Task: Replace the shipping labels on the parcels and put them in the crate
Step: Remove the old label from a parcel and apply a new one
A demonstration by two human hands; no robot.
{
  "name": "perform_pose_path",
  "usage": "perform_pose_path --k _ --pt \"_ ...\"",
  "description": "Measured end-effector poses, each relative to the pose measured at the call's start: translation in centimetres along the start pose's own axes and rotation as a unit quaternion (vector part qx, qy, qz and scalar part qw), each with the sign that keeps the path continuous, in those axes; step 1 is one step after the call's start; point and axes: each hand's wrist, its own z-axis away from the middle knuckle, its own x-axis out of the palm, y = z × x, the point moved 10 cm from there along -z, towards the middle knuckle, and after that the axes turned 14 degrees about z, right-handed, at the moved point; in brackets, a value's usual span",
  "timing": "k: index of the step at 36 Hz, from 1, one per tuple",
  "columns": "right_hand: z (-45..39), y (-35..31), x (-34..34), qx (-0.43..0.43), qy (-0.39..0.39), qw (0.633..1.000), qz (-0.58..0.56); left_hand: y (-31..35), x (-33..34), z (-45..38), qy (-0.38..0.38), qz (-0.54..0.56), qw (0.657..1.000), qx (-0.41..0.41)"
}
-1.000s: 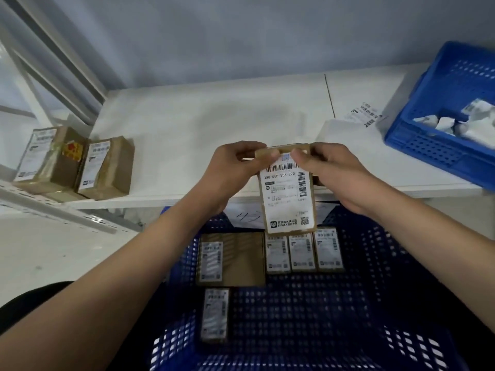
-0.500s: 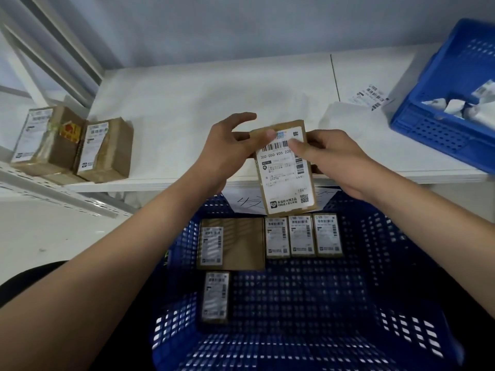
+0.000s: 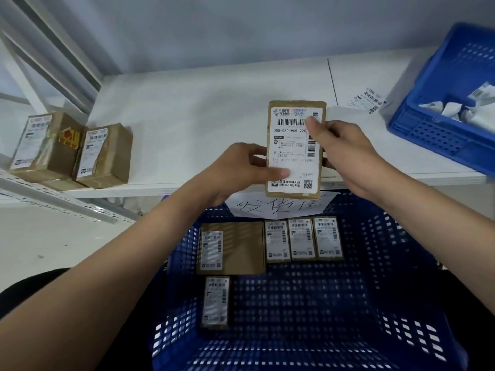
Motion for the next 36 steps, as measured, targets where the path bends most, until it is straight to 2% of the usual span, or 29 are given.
perform_pose_path --k 4,8,11,23,28,32,36 --pt "-0.1 0.5 0.8 0.009 -0.040 0.999 0.004 -0.1 -0.2 0.0 0.014 0.018 1.000 0.001" --pt "0.2 1.2 2.5 0.005 -0.123 0.990 0.066 0.3 -1.1 -0.3 0.035 0.050 0.998 0.010" --pt "0.3 1.5 3.0 0.000 -0.157 0.982 0.100 0.7 -1.6 -0.2 0.044 0.066 0.997 0.018" --pt "0.5 1.6 3.6 0.013 -0.175 0.984 0.041 0.2 -1.7 -0.2 0.041 0.085 0.995 0.018" --pt "0.6 1.5 3.4 0.011 -0.165 0.985 0.051 0.2 -1.7 -0.3 0.045 0.089 0.995 0.020" --pt "0.6 0.7 2.6 -0.004 -0.126 0.989 0.080 0.2 -1.5 -0.2 0.033 0.047 0.998 0.014" --pt "0.7 0.6 2.5 -0.001 -0.119 0.989 0.085 0.1 -1.3 0.1 0.034 0.012 0.999 0.015"
